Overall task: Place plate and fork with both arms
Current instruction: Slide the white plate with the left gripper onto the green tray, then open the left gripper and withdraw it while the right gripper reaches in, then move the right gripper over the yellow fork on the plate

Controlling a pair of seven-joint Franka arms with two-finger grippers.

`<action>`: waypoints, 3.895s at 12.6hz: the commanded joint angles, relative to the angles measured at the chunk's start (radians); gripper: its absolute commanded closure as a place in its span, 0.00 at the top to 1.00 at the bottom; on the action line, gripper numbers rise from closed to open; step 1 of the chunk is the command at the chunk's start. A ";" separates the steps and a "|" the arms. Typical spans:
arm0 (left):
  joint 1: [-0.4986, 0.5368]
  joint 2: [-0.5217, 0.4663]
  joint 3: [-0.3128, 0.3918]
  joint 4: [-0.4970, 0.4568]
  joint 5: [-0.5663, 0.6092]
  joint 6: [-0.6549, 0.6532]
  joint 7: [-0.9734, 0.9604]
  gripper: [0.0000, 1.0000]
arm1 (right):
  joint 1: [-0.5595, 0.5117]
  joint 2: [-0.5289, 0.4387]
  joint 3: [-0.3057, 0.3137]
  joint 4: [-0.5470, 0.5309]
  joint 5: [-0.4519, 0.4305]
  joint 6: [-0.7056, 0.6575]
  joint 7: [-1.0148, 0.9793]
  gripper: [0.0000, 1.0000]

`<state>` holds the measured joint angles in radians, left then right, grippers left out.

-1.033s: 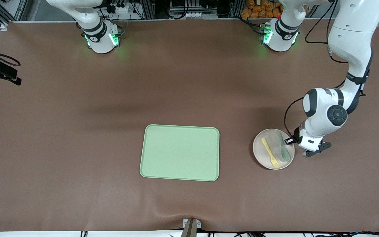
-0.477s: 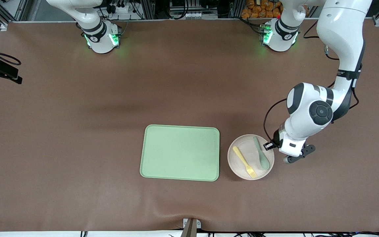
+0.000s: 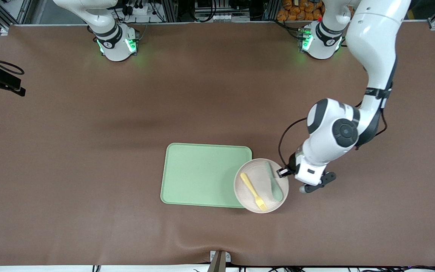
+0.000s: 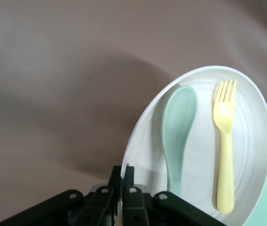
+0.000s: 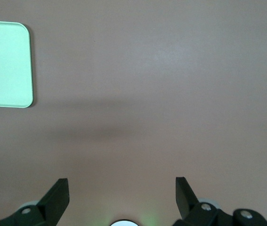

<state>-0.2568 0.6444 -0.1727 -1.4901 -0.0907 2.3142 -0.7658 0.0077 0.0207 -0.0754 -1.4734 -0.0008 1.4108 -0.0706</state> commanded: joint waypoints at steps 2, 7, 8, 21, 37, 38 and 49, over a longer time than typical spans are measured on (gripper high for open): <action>-0.102 0.168 0.005 0.177 -0.017 0.067 -0.010 0.00 | -0.018 0.005 0.014 0.022 -0.004 -0.019 -0.005 1.00; -0.173 0.250 0.012 0.169 -0.009 0.188 0.080 0.00 | -0.014 0.008 0.016 0.025 0.002 -0.013 -0.014 1.00; -0.177 0.265 0.012 0.172 -0.009 0.189 0.083 0.00 | -0.008 0.013 0.017 0.025 0.002 -0.012 -0.014 1.00; -0.084 0.031 0.018 0.140 0.025 -0.042 0.092 1.00 | 0.184 0.197 0.020 0.027 0.047 0.073 -0.015 1.00; 0.312 -0.453 0.019 0.145 0.063 -0.745 0.422 1.00 | 0.472 0.545 0.031 0.033 0.120 0.606 -0.012 1.00; 0.313 -0.462 0.025 0.146 0.063 -0.745 0.424 1.00 | 0.485 0.582 0.032 0.047 0.158 0.670 -0.012 1.00; 0.135 -0.586 0.227 0.047 0.057 -0.750 0.528 1.00 | 0.547 0.866 0.098 0.211 0.168 0.994 -0.014 1.00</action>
<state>-0.0331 0.1427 -0.0358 -1.3560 -0.0450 1.5630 -0.2728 0.5333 0.8305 0.0214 -1.3497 0.1541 2.4068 -0.0779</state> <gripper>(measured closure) 0.000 0.000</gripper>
